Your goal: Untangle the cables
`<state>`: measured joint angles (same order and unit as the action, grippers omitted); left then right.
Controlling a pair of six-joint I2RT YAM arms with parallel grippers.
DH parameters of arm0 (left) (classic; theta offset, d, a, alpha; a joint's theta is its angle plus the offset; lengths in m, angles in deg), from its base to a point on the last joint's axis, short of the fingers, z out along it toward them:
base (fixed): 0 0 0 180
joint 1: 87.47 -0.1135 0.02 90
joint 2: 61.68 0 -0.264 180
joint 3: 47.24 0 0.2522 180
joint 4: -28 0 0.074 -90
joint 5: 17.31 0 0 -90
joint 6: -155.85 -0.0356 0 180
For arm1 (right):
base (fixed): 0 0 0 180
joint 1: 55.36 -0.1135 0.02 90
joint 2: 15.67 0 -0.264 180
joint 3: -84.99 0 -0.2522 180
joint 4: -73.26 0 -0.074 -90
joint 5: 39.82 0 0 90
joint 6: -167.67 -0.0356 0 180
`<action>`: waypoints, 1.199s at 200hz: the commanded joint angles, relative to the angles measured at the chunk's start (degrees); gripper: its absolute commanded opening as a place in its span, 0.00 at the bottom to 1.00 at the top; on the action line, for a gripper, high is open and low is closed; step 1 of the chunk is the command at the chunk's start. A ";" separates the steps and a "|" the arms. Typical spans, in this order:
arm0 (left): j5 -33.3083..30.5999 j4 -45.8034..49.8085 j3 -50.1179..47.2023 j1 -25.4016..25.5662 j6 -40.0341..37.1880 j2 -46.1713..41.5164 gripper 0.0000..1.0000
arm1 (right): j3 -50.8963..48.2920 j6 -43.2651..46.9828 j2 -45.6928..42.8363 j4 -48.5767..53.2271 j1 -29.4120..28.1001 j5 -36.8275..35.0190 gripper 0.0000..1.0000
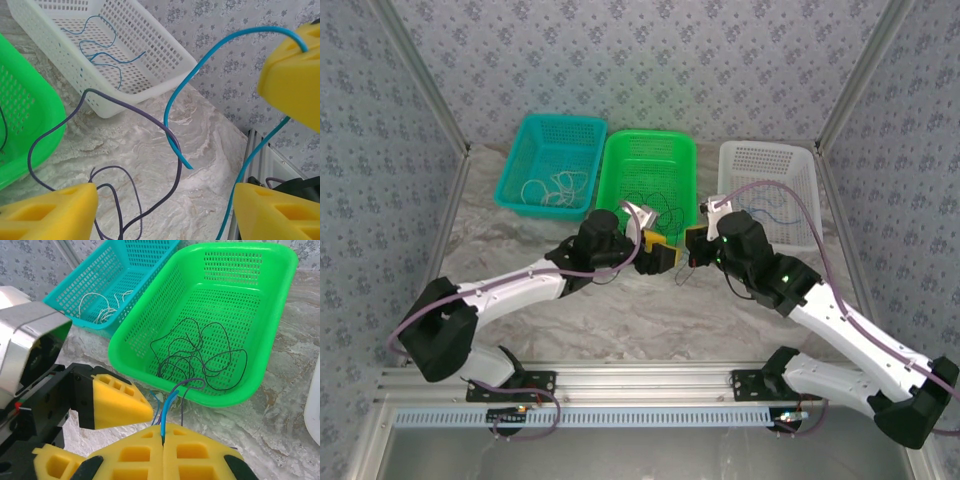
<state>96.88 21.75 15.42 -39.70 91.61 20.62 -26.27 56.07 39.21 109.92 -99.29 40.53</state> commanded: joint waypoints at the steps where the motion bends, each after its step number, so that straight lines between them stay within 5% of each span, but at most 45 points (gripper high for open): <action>1: -0.24 -2.81 1.40 0.48 0.68 1.52 0.68 | -0.55 -1.08 -1.13 -1.22 -0.38 -0.47 0.00; 50: -0.87 -4.02 1.79 0.97 1.84 2.79 0.58 | -0.81 -1.66 -1.42 -2.51 -0.42 -0.08 0.00; 90: -3.19 -1.74 2.13 1.09 1.36 2.95 0.22 | -0.89 -1.93 -1.33 -2.95 -0.46 -0.25 0.00; 150: -10.73 3.75 -0.87 0.92 0.43 -0.65 0.14 | 0.79 -1.49 -3.66 5.40 0.83 -7.88 0.00; 201: -13.69 8.70 -3.72 0.79 -0.21 -3.96 0.15 | 1.61 0.86 -5.55 4.97 2.34 -4.64 0.00; 219: -14.89 8.74 -3.70 0.75 -0.14 -4.73 0.38 | 2.14 1.46 -5.59 2.56 2.48 -2.20 0.00; 240: -13.17 6.59 -2.74 0.83 -1.09 -4.98 0.52 | 3.13 1.06 -5.22 0.47 2.52 0.07 0.00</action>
<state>83.46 29.66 11.42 -38.98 91.81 17.71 -26.22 56.29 34.24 113.79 -97.06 37.58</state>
